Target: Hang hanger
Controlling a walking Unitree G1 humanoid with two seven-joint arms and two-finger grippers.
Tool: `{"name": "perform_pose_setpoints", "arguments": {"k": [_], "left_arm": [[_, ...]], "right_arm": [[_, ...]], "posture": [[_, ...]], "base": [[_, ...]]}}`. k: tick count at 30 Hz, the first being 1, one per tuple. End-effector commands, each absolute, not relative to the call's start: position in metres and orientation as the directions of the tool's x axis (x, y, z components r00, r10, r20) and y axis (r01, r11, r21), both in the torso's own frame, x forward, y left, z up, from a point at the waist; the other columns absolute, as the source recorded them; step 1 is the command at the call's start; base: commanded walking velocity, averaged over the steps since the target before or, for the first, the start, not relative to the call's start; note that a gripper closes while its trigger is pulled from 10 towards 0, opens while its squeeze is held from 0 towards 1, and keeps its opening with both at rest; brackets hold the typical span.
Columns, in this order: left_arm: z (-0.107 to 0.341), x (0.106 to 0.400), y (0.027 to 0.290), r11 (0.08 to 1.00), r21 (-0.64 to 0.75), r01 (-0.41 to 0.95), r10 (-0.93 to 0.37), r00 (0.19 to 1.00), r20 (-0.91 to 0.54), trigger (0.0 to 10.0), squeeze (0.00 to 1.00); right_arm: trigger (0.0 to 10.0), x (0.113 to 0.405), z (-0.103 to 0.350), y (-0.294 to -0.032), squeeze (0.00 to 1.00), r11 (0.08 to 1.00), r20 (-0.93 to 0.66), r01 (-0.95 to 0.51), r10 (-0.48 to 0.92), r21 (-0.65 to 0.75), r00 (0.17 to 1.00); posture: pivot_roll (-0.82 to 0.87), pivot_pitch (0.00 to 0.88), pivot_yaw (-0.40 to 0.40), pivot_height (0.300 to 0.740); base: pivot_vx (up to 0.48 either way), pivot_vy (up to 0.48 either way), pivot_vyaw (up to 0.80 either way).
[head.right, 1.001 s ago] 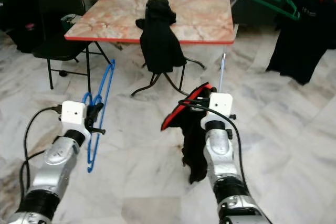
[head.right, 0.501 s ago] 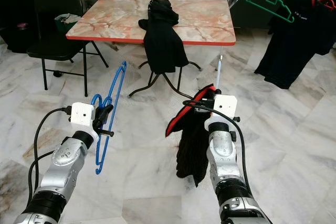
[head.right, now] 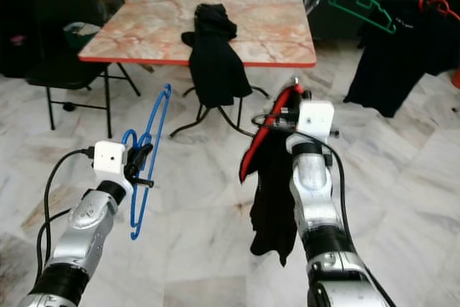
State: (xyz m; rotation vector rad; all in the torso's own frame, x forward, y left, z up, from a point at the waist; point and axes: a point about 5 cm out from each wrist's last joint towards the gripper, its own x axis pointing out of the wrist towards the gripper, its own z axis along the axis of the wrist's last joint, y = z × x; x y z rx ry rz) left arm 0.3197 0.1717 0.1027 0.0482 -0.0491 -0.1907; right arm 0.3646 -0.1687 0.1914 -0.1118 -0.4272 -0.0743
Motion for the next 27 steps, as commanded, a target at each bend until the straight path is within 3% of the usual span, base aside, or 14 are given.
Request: {"name": "perform_pose_setpoints", "arguments": {"k": [1,13,20,27], "left_arm": [[0.107,0.321,0.17,0.979,0.061,0.193,-0.196,0.978,0.064,10.0,0.0],[0.106,0.321,0.167,0.979,0.06,0.196,-0.199,0.978,0.063,10.0,0.0],[0.105,0.321,0.172,0.983,0.057,0.173,-0.176,0.983,0.054,10.0,0.0],[0.104,0.322,0.17,0.983,0.057,0.176,-0.179,0.982,0.052,10.0,0.0]], "right_arm": [[10.0,0.366,0.218,-0.17,0.0,0.99,0.502,0.105,-0.042,-0.098,0.864],[10.0,0.368,0.24,-0.158,0.0,0.991,0.554,0.067,0.01,-0.119,0.832],[10.0,0.38,0.265,-0.131,0.0,0.988,0.569,-0.059,0.133,-0.146,0.812],[10.0,0.388,0.28,-0.125,0.0,0.988,0.561,-0.076,0.14,-0.136,0.816]], "posture": [[0.05,0.033,0.054,0.74],[0.05,0.031,0.053,0.74],[0.04,0.03,0.045,0.74],[0.04,0.026,0.044,0.74]], "base": [[0.409,0.0,0.0],[0.434,0.0,0.0],[0.444,0.0,0.0],[0.448,0.0,0.0]]}}
